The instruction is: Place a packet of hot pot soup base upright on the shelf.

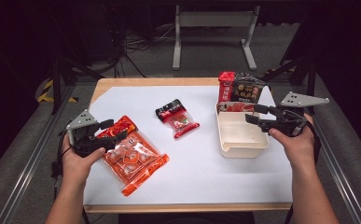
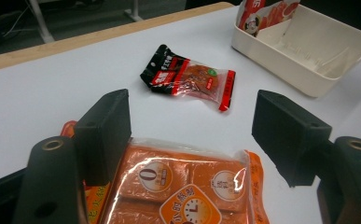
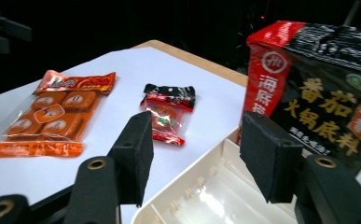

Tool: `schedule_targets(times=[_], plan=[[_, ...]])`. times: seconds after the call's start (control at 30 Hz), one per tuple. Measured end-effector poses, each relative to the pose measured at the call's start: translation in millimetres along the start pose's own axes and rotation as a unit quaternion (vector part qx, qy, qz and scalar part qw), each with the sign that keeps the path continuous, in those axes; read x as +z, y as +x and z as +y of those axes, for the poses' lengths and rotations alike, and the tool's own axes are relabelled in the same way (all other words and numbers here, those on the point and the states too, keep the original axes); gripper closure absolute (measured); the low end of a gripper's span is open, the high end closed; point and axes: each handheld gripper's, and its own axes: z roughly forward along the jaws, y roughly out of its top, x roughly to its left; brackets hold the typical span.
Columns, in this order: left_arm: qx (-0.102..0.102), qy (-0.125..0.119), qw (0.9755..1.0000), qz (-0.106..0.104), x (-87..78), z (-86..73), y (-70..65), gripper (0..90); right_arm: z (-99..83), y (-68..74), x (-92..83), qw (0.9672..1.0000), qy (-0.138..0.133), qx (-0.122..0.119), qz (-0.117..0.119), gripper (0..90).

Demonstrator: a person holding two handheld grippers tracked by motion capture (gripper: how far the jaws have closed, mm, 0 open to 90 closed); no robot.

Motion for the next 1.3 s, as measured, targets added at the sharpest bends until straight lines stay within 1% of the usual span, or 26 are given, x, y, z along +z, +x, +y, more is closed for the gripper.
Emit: schedule_targets(times=[0.03, 0.1, 0.13, 0.2, 0.37, 0.43, 0.47, 0.53, 0.57, 0.6, 0.63, 0.7, 0.73, 0.8, 0.9, 0.93, 0.97, 1.03, 1.17, 1.23, 1.3], plan=[[0.001, 0.001, 1.0, 0.003, -0.9, -0.5, 1.9, 28.7, -0.3, 1.3, 0.8, 1.0, 0.0, -0.003, 0.003, 45.1], [-0.006, 0.0, 1.0, 0.007, -2.6, -1.8, 4.7, 28.7, -0.8, 3.9, 2.2, 1.0, 0.0, -0.006, 0.005, 44.7], [-0.01, -0.002, 0.9999, 0.012, -3.8, -2.2, 6.5, 28.7, -1.2, 4.9, 3.1, 0.9999, 0.0, -0.009, 0.005, 44.5], [-0.014, -0.005, 0.9997, 0.018, -5.7, -2.3, 9.6, 28.7, -2.9, 7.0, 6.4, 0.9999, 0.001, -0.008, 0.012, 44.5], [-0.024, -0.007, 0.9988, 0.041, -10.7, -4.0, 18.3, 28.5, -7.9, 11.4, 14.4, 0.9997, 0.007, -0.015, 0.02, 43.2], [-0.024, -0.007, 0.9982, 0.054, -11.6, -5.8, 22.5, 28.2, -9.0, 13.4, 16.1, 0.9995, 0.007, -0.015, 0.025, 43.1], [-0.026, -0.006, 0.998, 0.058, -11.6, -6.5, 23.9, 28.2, -9.4, 14.6, 16.7, 0.9995, 0.007, -0.016, 0.024, 43.1], [-0.024, -0.003, 0.997, 0.073, -11.1, -8.8, 28.5, 28.1, -9.7, 16.2, 17.5, 0.9994, 0.008, -0.02, 0.026, 43.1], [-0.021, 0.0, 0.9962, 0.085, -10.2, -10.8, 32.1, 28.1, -9.8, 16.9, 17.7, 0.9994, 0.007, -0.022, 0.025, 43.1], [-0.021, 0.0, 0.9957, 0.09, -8.8, -12.8, 34.9, 28.0, -10.0, 17.8, 17.9, 0.9994, 0.004, -0.024, 0.026, 43.2], [-0.021, 0.0, 0.9957, 0.09, -8.8, -12.8, 34.9, 28.0, -10.0, 17.8, 17.9, 0.9994, 0.004, -0.024, 0.026, 43.2], [-0.023, -0.002, 0.9953, 0.094, -6.4, -17.1, 40.0, 28.5, -10.7, 18.6, 18.8, 0.9993, 0.002, -0.026, 0.028, 43.2], [-0.024, -0.002, 0.9948, 0.099, -5.7, -19.0, 42.5, 28.8, -11.0, 18.7, 19.1, 0.9993, 0.002, -0.027, 0.027, 43.2], [-0.027, -0.012, 0.9935, 0.11, -5.1, -22.4, 46.0, 30.5, -11.7, 18.7, 20.3, 0.9992, 0.002, -0.029, 0.028, 42.9], [-0.038, -0.01, 0.9926, 0.115, -3.6, -27.5, 51.8, 30.9, -12.3, 18.0, 21.9, 0.999, 0.0, -0.033, 0.029, 42.5], [-0.045, -0.007, 0.9922, 0.116, -1.9, -29.7, 54.6, 30.8, -12.5, 17.7, 22.4, 0.999, 0.001, -0.033, 0.03, 42.5], [-0.045, -0.003, 0.9919, 0.119, -1.2, -31.1, 56.8, 30.5, -12.7, 17.4, 23.1, 0.999, 0.001, -0.034, 0.03, 42.5], [-0.052, 0.006, 0.9912, 0.122, 0.9, -35.5, 62.0, 30.3, -13.2, 17.3, 24.2, 0.999, 0.002, -0.033, 0.031, 42.5], [-0.071, 0.019, 0.9887, 0.131, 4.1, -45.1, 72.1, 29.7, -13.6, 17.7, 27.3, 0.9988, 0.005, -0.033, 0.035, 42.3], [-0.077, 0.016, 0.9874, 0.137, 4.1, -49.4, 75.6, 29.7, -13.3, 18.4, 28.7, 0.9988, 0.005, -0.034, 0.036, 42.1], [-0.086, 0.006, 0.9871, 0.135, 3.4, -53.0, 79.7, 29.9, -13.2, 19.0, 29.7, 0.9986, 0.006, -0.035, 0.038, 41.8]])
